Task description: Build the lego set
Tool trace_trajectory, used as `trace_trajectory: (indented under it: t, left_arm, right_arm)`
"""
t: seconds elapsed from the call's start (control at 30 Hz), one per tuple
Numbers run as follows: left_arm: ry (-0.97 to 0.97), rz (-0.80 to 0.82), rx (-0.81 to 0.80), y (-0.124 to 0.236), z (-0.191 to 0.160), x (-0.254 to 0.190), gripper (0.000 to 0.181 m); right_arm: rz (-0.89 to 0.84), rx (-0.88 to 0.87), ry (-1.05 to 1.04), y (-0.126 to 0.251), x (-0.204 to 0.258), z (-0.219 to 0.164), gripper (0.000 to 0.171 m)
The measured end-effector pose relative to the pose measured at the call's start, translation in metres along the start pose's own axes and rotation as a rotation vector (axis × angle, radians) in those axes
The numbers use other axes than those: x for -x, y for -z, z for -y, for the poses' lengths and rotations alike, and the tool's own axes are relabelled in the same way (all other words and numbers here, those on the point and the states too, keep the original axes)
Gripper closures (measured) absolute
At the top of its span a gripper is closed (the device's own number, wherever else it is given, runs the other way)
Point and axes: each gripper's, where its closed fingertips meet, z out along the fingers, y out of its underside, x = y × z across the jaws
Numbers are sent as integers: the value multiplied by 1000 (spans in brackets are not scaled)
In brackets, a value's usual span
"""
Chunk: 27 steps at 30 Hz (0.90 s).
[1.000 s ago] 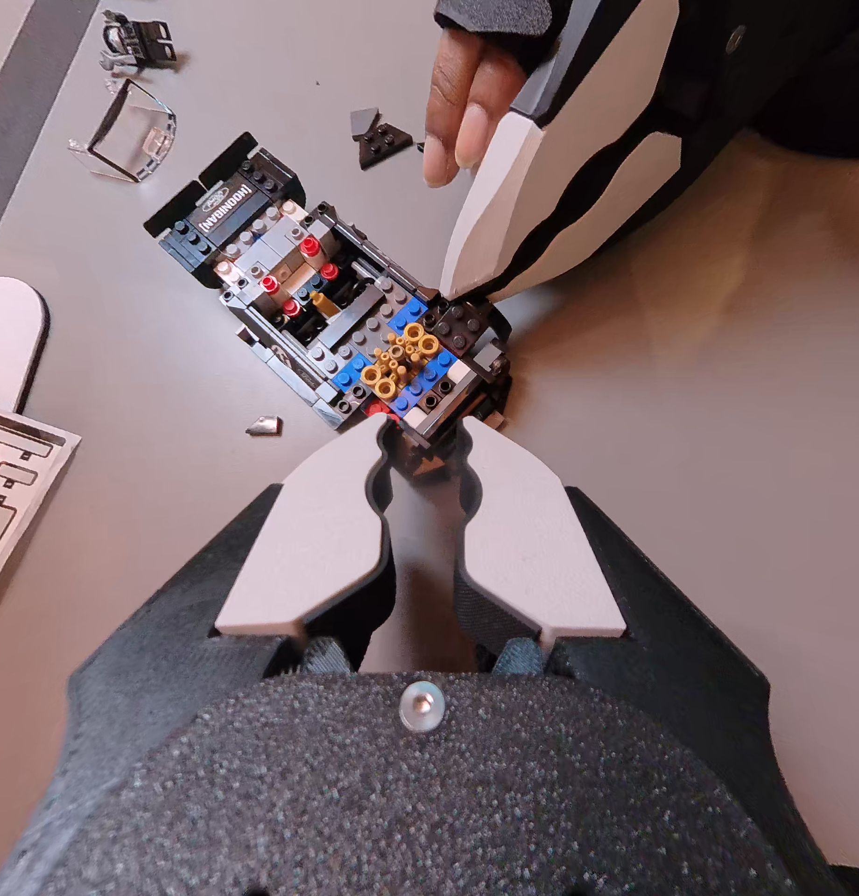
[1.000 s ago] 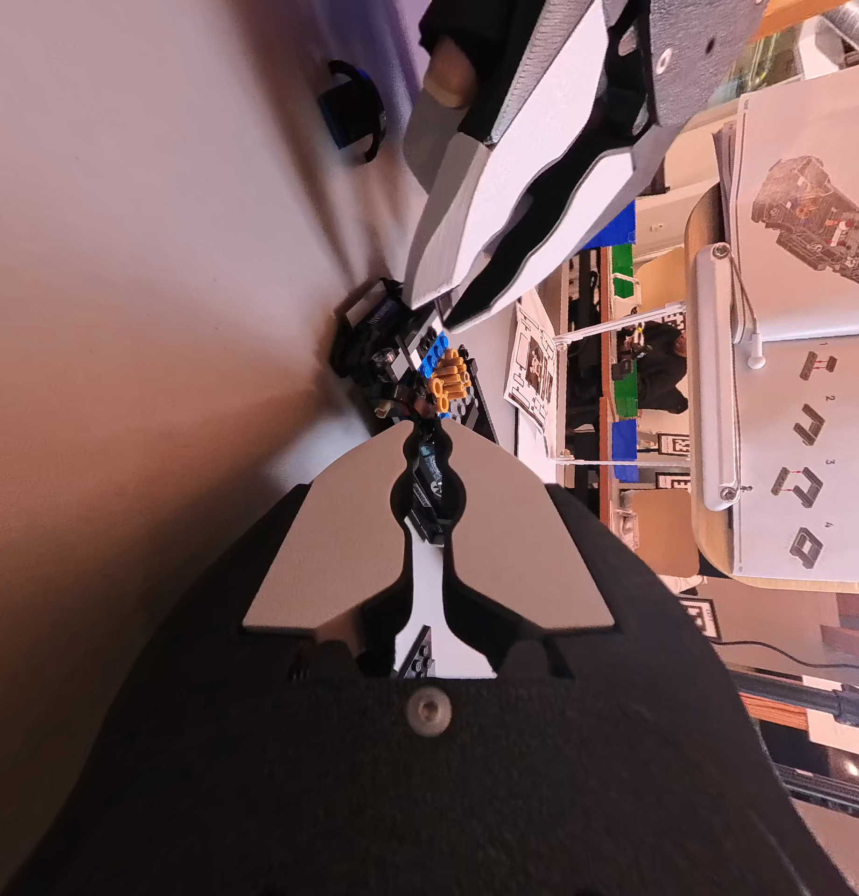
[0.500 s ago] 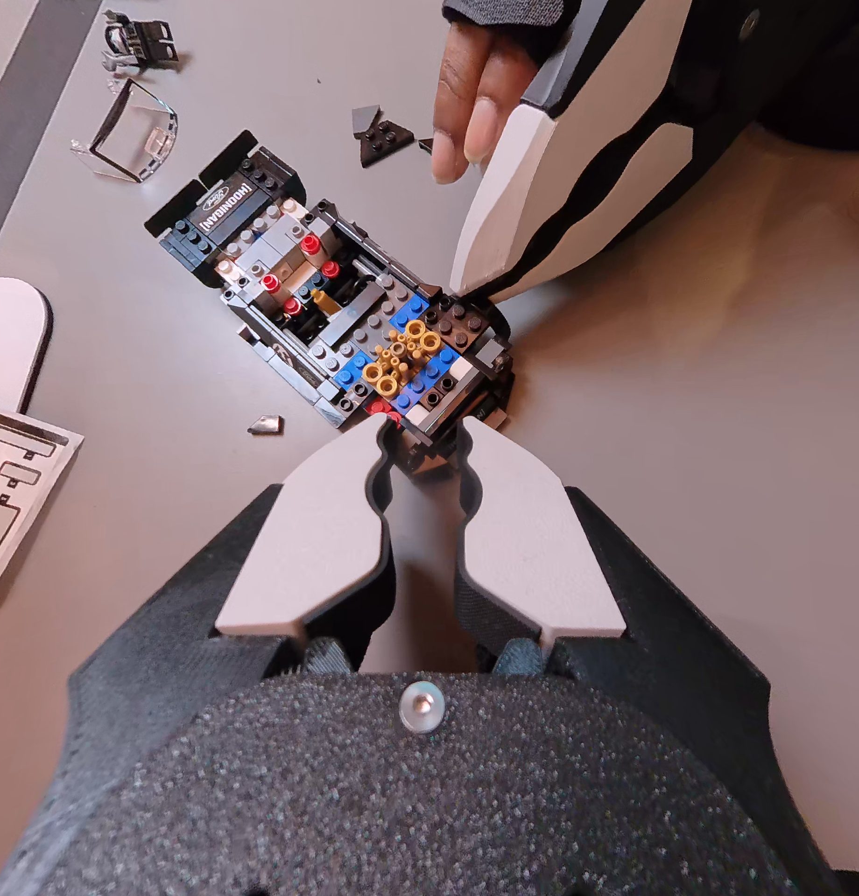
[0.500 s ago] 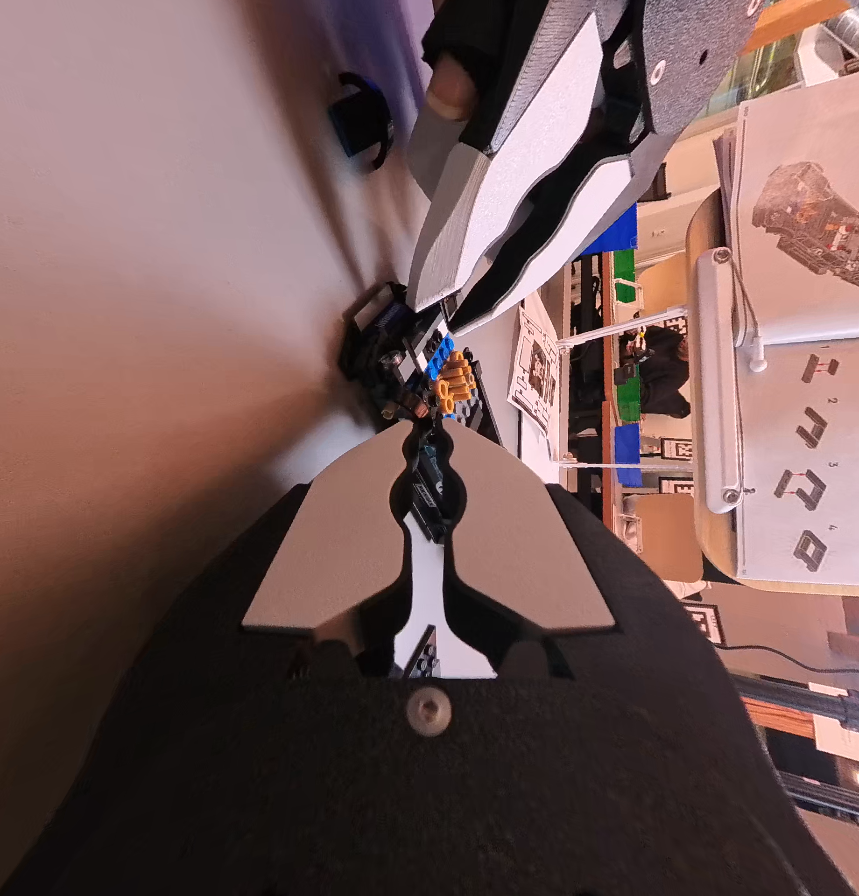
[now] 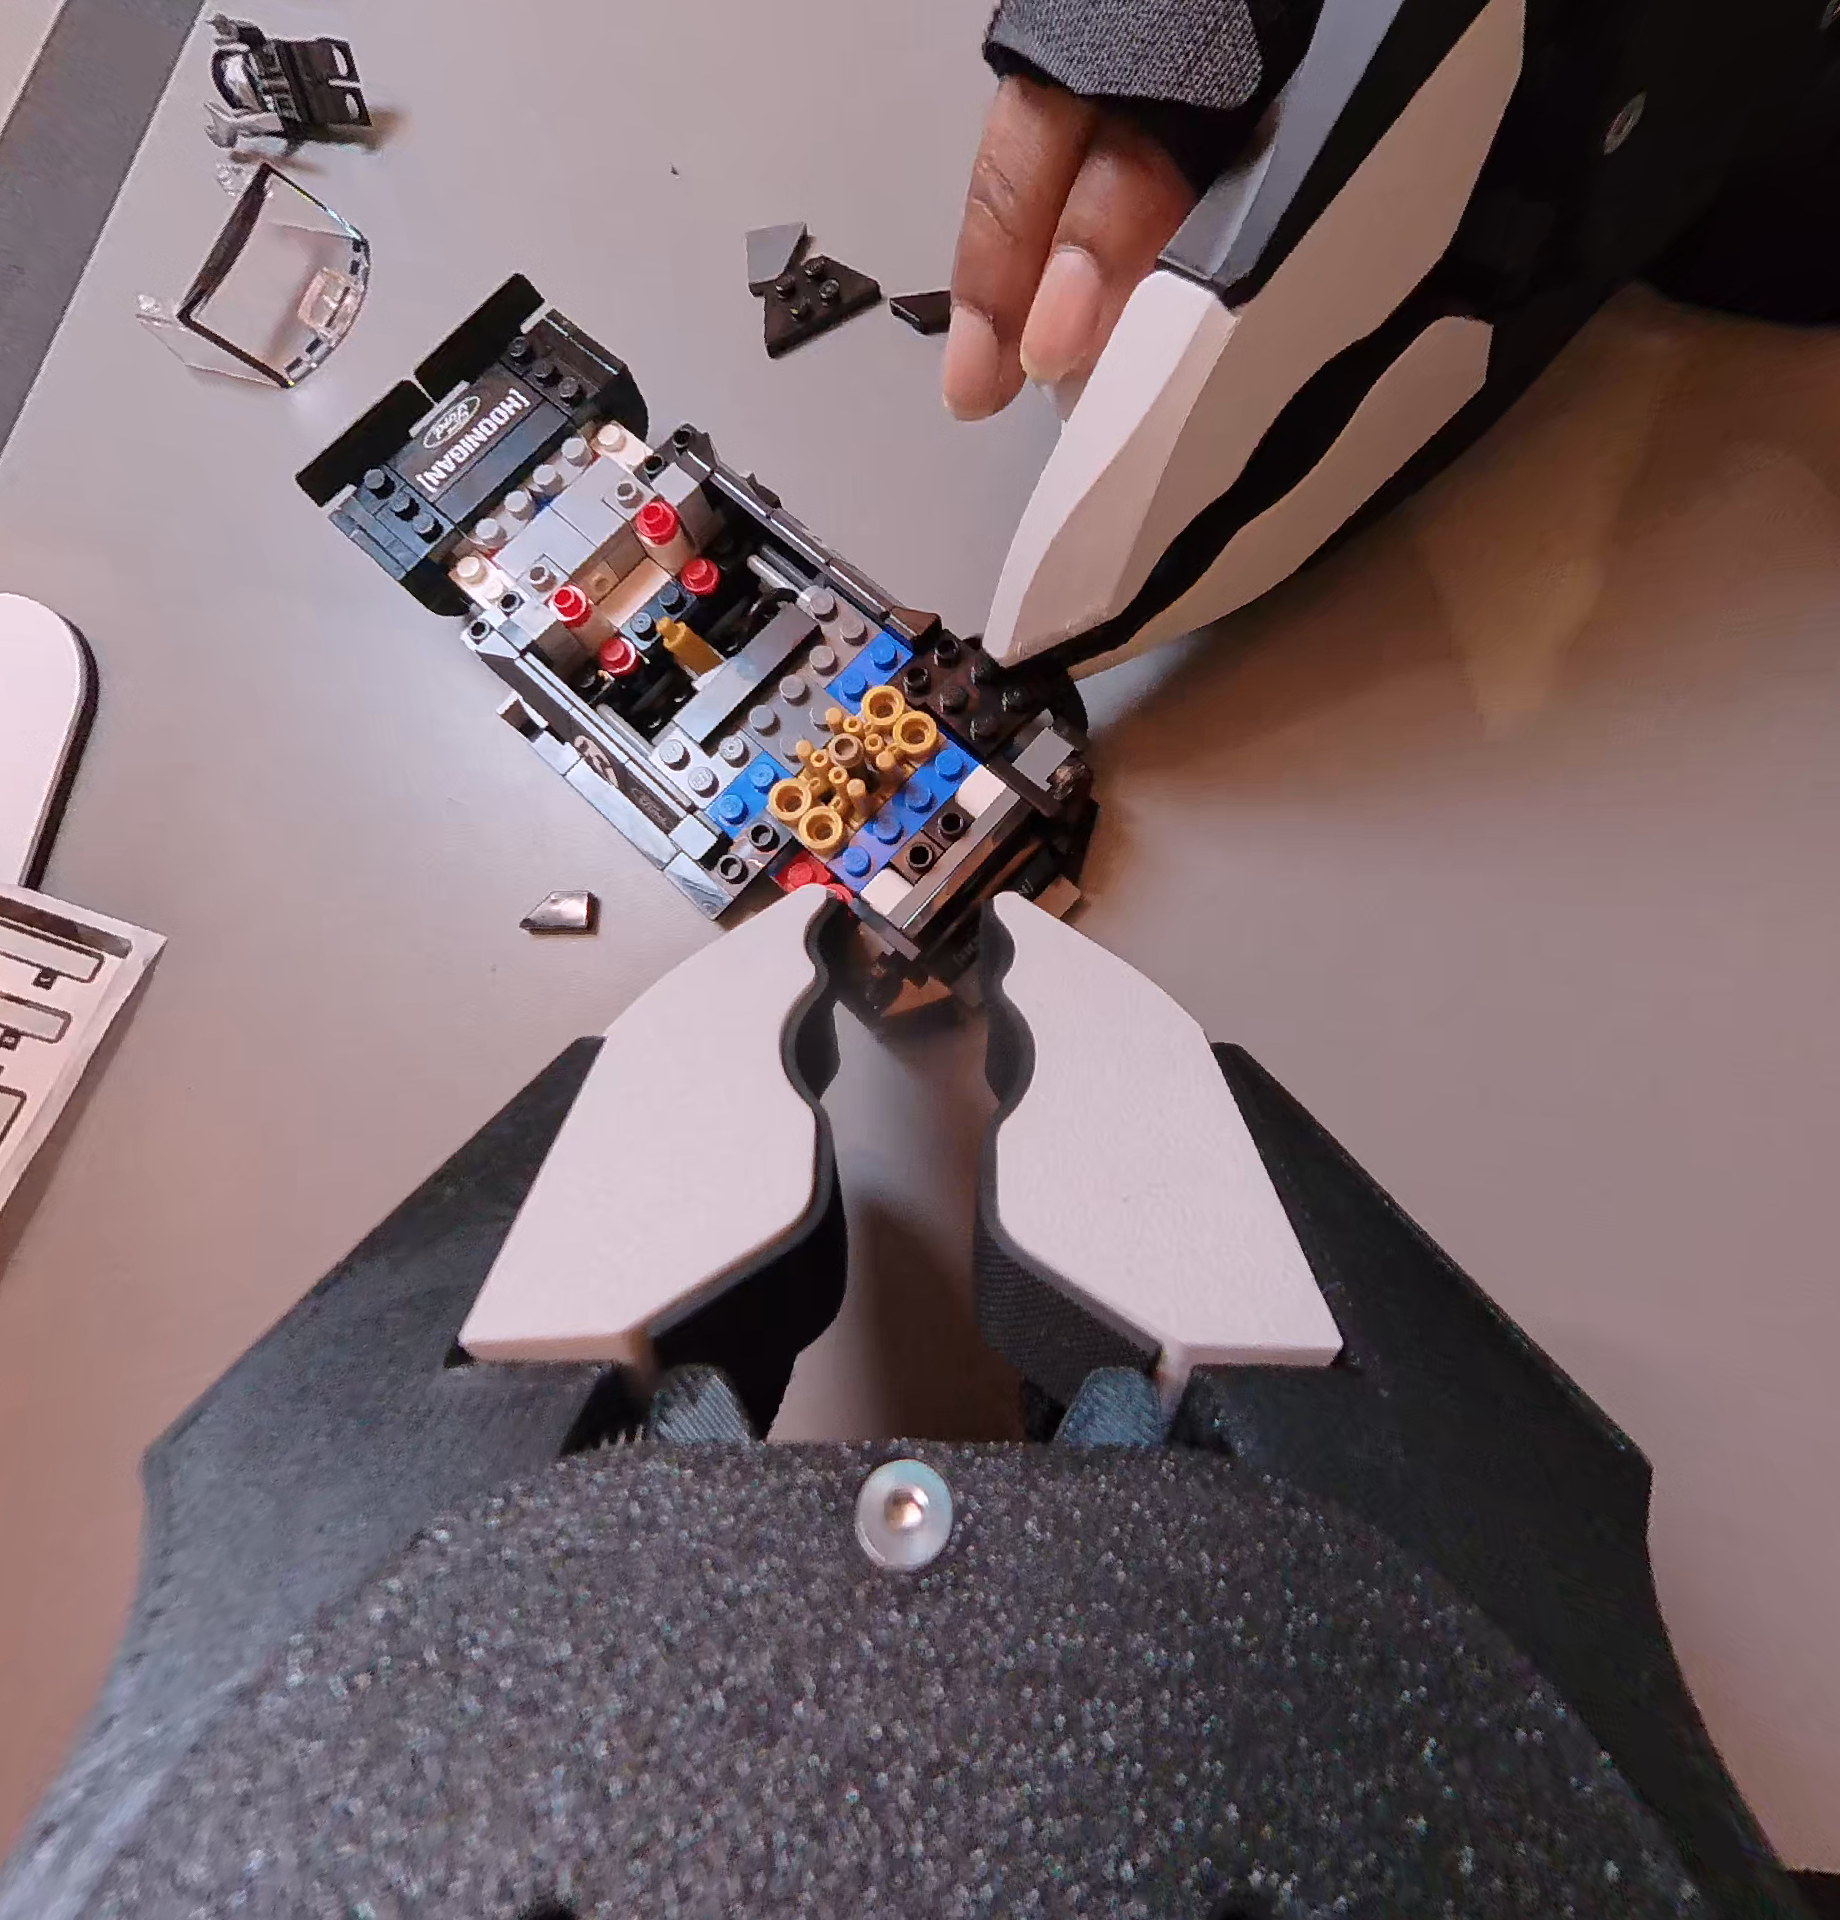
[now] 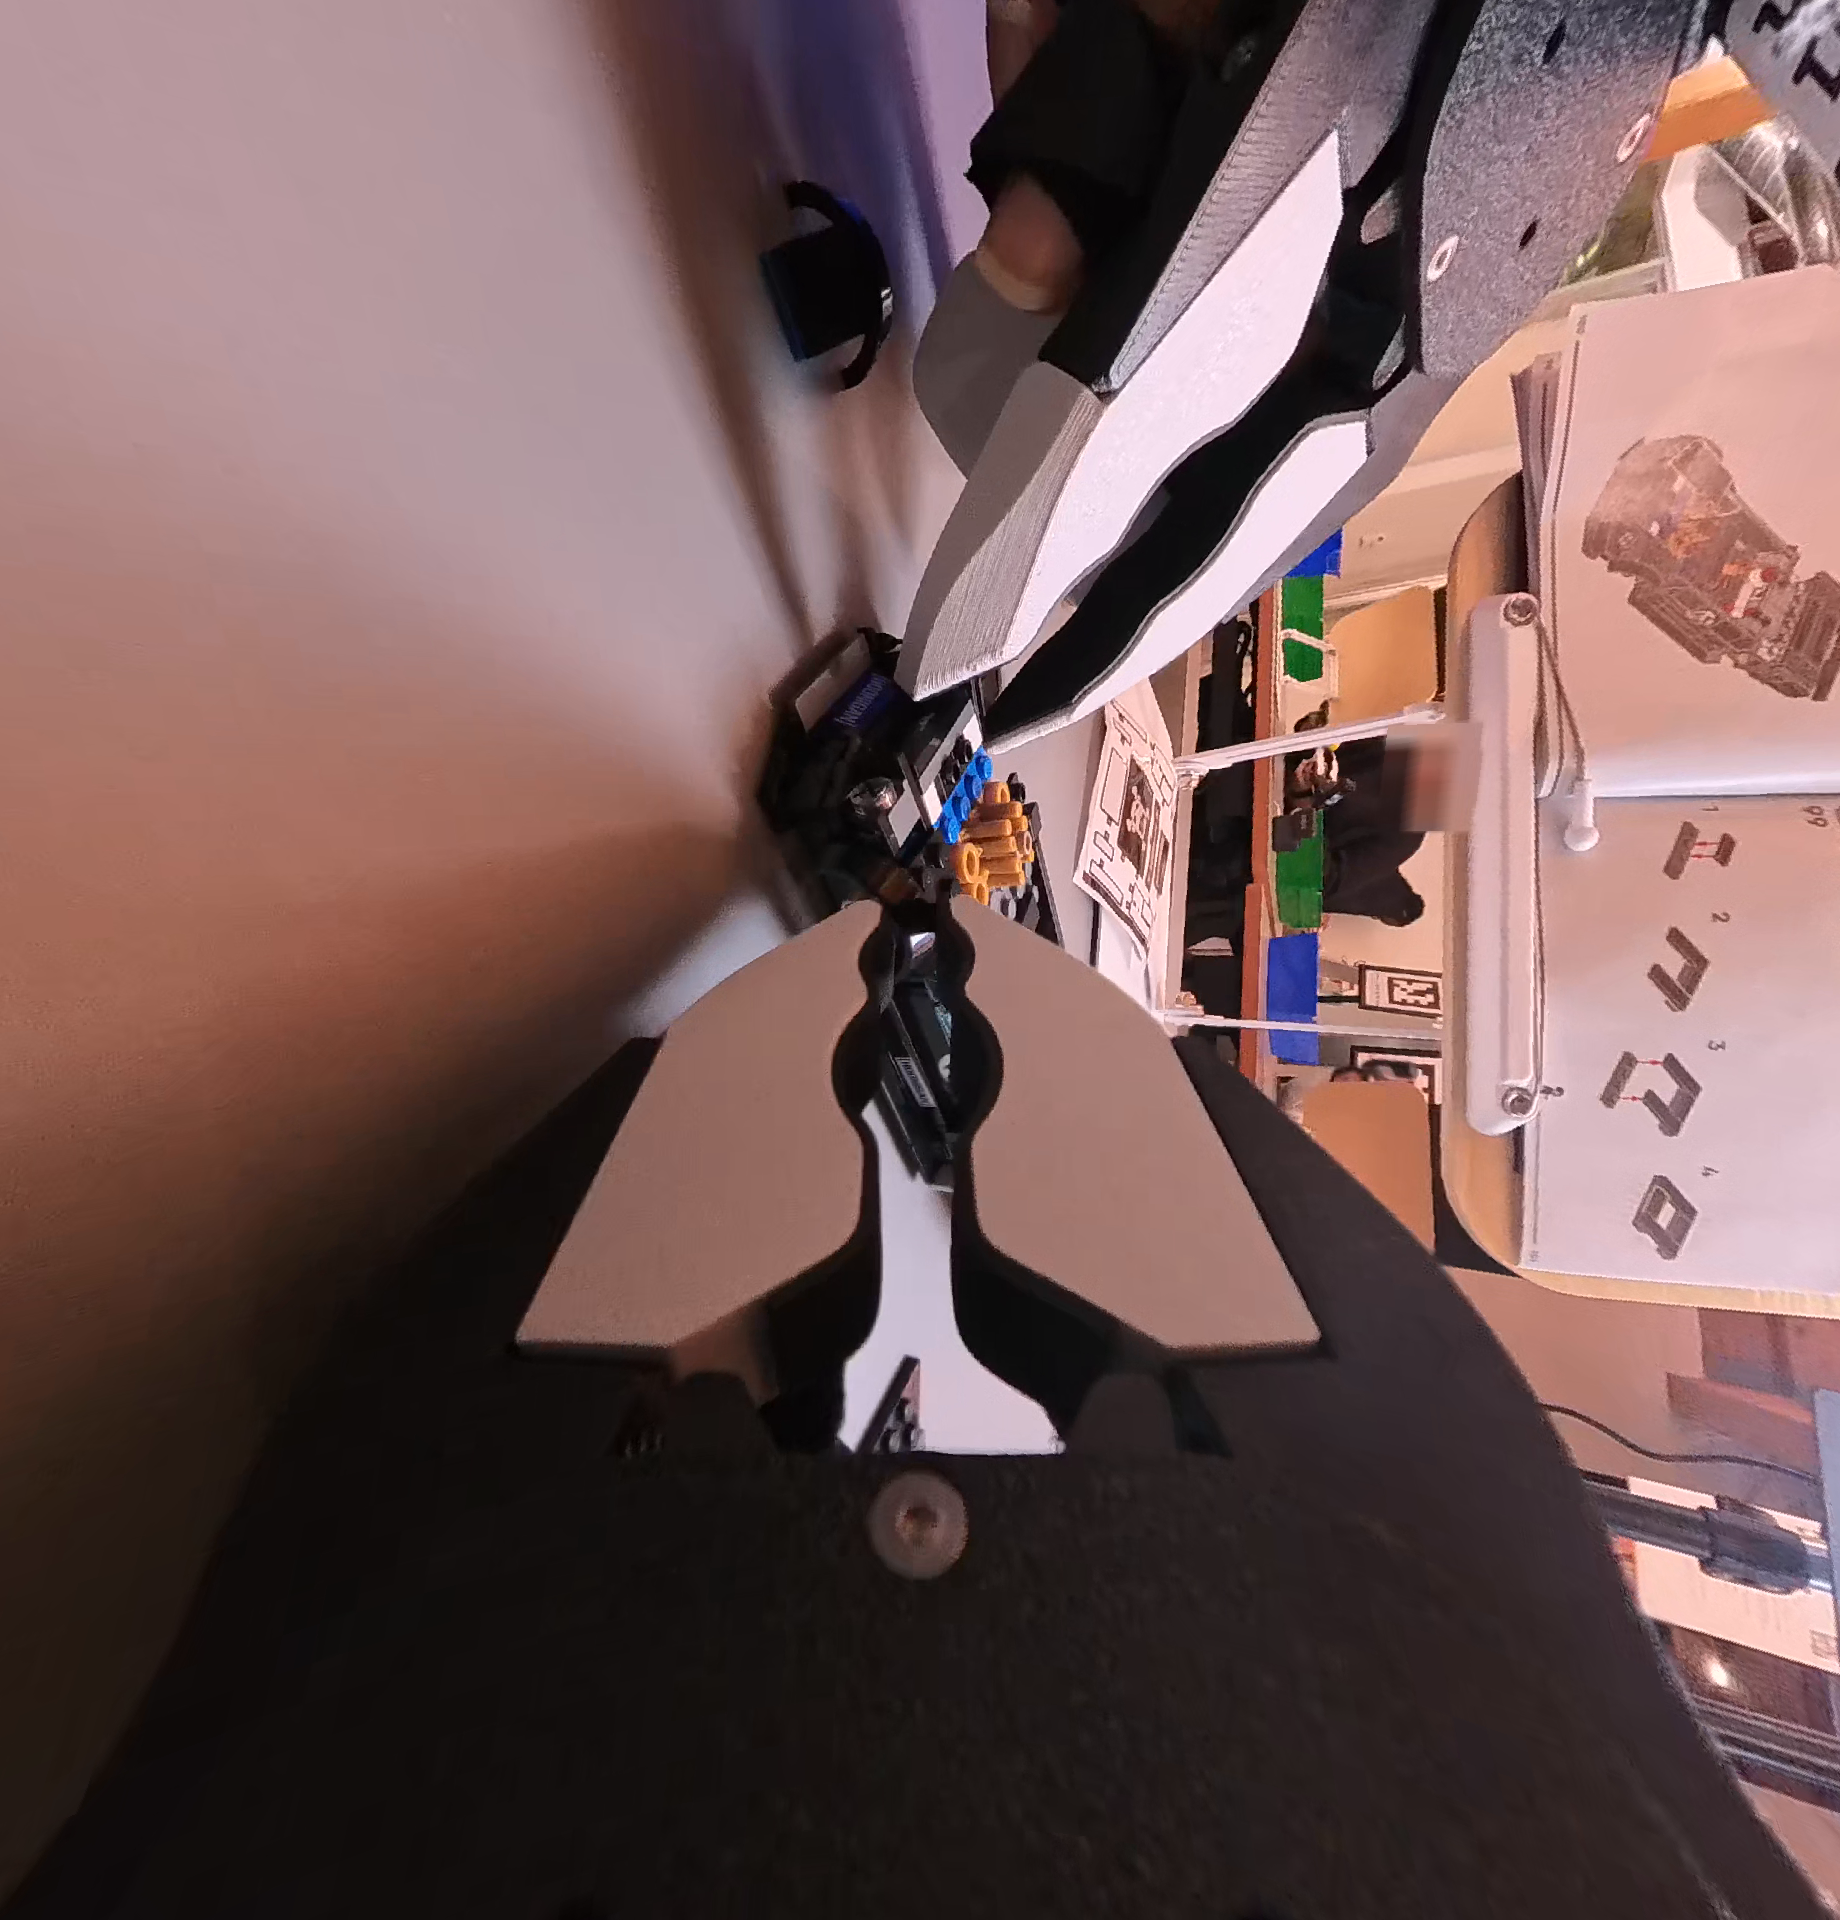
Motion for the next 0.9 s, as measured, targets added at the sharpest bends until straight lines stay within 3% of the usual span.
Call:
trace_trajectory:
  t: [0.9]
  left_arm:
    - [107, -41, -25, 0, 0, 4, 148]
  right_arm:
    - [173, 84, 55, -12, 4, 6, 164]
